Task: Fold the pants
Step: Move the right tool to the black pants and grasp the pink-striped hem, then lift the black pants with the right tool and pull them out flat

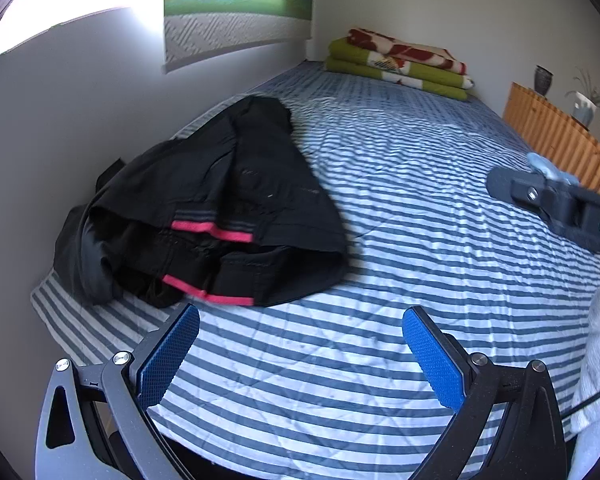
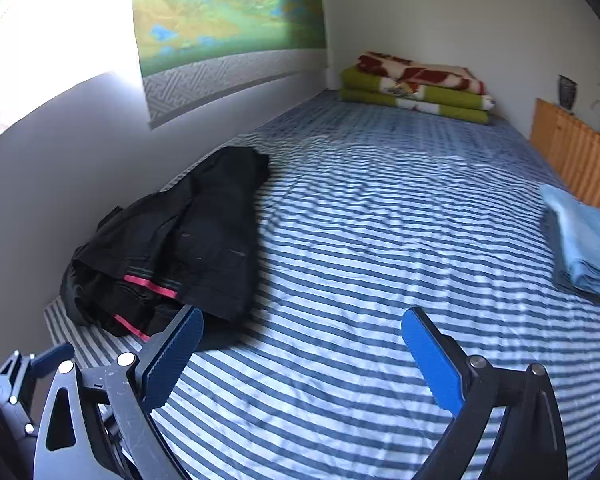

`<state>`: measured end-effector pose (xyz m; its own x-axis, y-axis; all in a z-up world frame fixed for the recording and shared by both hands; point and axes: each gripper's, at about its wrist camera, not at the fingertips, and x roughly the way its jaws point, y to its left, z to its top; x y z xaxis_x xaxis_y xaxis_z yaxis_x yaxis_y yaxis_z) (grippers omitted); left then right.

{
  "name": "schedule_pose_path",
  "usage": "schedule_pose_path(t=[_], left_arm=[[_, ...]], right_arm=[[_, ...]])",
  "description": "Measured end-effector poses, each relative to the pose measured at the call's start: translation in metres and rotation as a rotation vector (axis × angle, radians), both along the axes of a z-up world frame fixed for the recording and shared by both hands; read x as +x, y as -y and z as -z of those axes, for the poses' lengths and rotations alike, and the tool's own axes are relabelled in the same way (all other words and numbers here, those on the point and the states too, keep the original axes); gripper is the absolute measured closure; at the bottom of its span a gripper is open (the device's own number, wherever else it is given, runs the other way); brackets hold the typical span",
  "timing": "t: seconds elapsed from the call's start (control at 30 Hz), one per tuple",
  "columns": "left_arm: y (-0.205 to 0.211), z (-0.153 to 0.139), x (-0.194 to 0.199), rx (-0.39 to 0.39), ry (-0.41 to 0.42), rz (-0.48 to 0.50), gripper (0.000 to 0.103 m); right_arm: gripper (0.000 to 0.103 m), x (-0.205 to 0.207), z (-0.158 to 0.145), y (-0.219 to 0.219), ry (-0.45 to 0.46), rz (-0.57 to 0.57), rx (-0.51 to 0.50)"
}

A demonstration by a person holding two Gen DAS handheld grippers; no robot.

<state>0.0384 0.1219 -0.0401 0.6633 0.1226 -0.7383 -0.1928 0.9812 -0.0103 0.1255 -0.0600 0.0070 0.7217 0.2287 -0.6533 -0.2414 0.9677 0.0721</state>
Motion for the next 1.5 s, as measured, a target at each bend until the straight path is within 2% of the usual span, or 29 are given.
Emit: schedule_pose_path(t=[0.07, 0.2, 0.43, 0.63, 0.87, 1.1, 1.23, 1.3, 1.33, 1.5], left_arm=[[-0.012, 0.005, 0.001, -0.012, -0.004, -0.017, 0.000], [-0.036, 0.014, 0.000, -0.035, -0.001, -0.046, 0.000], [-0.070, 0.030, -0.010, -0.031, -0.005, -0.095, 0.000], [-0.094, 0.037, -0.017, -0.046, -0.012, -0.141, 0.000], [-0.136, 0.046, -0.023, -0.073, -0.016, -0.223, 0.000], [-0.152, 0.052, -0.019, -0.091, -0.024, -0.235, 0.000], [-0.157, 0.054, -0.018, -0.099, -0.027, -0.242, 0.000], [-0.159, 0.055, -0.017, -0.102, -0.032, -0.251, 0.000], [-0.161, 0.056, -0.017, -0.105, -0.034, -0.253, 0.000], [-0.163, 0.055, -0.014, -0.110, -0.031, -0.253, 0.000]], right_arm=[[0.006, 0.012, 0.003, -0.017, -0.014, -0.039, 0.002], [0.018, 0.032, 0.009, -0.047, -0.048, -0.103, 0.005], [0.019, 0.070, 0.020, -0.102, -0.126, -0.212, 0.067], [0.019, 0.105, 0.045, -0.162, -0.215, -0.284, 0.111], [0.018, 0.146, 0.075, -0.218, -0.308, -0.276, 0.116], [0.019, 0.173, 0.103, -0.266, -0.387, -0.271, 0.035], [0.019, 0.176, 0.112, -0.274, -0.398, -0.247, 0.018], [0.033, 0.178, 0.114, -0.276, -0.390, -0.247, -0.009], [0.037, 0.179, 0.115, -0.277, -0.387, -0.250, -0.023], [0.080, 0.181, 0.109, -0.274, -0.386, -0.263, -0.027]])
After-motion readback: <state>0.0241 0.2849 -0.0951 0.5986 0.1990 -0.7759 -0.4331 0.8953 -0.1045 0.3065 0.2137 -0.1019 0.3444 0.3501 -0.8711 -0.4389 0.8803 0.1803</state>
